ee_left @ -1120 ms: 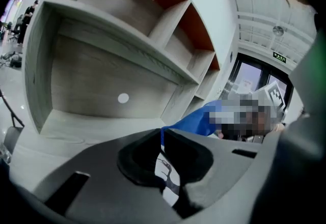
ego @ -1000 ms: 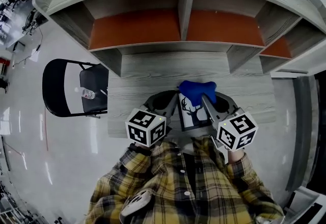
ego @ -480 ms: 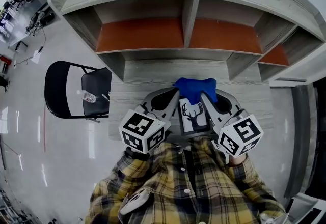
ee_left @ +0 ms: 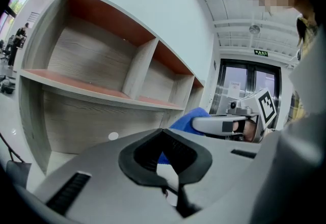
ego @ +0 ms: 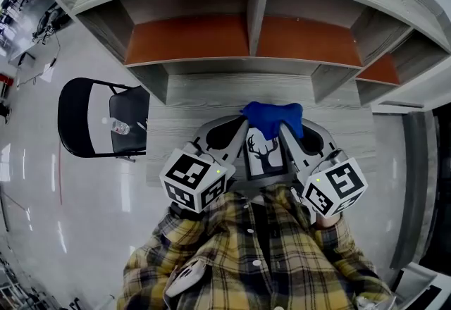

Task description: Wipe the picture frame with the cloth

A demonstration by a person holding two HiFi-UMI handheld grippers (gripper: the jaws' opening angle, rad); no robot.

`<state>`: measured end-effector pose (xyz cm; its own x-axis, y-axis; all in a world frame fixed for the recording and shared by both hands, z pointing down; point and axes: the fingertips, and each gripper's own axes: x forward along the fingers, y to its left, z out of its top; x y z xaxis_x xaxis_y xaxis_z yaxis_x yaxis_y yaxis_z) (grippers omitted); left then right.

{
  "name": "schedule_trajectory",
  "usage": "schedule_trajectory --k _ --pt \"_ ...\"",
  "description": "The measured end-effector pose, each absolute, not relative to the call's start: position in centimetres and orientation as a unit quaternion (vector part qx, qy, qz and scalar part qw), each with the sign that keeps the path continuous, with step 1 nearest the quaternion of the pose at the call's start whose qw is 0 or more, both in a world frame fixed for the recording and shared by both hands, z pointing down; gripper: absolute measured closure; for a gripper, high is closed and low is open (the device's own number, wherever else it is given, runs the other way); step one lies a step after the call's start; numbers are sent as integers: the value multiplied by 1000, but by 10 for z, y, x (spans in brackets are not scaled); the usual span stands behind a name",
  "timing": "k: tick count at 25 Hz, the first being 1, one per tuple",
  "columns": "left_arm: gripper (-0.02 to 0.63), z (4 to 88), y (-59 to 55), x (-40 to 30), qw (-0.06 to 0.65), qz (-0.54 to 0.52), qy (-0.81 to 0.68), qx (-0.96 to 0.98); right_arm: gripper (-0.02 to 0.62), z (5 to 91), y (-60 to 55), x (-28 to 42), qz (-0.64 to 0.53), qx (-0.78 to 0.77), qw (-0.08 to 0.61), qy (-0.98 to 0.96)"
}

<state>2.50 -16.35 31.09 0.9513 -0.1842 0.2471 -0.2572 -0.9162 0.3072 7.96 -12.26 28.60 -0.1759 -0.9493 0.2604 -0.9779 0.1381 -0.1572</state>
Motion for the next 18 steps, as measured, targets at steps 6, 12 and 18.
schedule_trajectory --k 6,12,18 --pt "601 312 -163 26 167 109 -119 973 554 291 -119 82 148 639 52 -753" --pt "601 313 -161 29 166 110 -116 973 554 293 -118 81 148 640 55 -752" --pt "601 312 -163 30 165 111 -113 973 554 292 -118 82 148 642 54 -750"
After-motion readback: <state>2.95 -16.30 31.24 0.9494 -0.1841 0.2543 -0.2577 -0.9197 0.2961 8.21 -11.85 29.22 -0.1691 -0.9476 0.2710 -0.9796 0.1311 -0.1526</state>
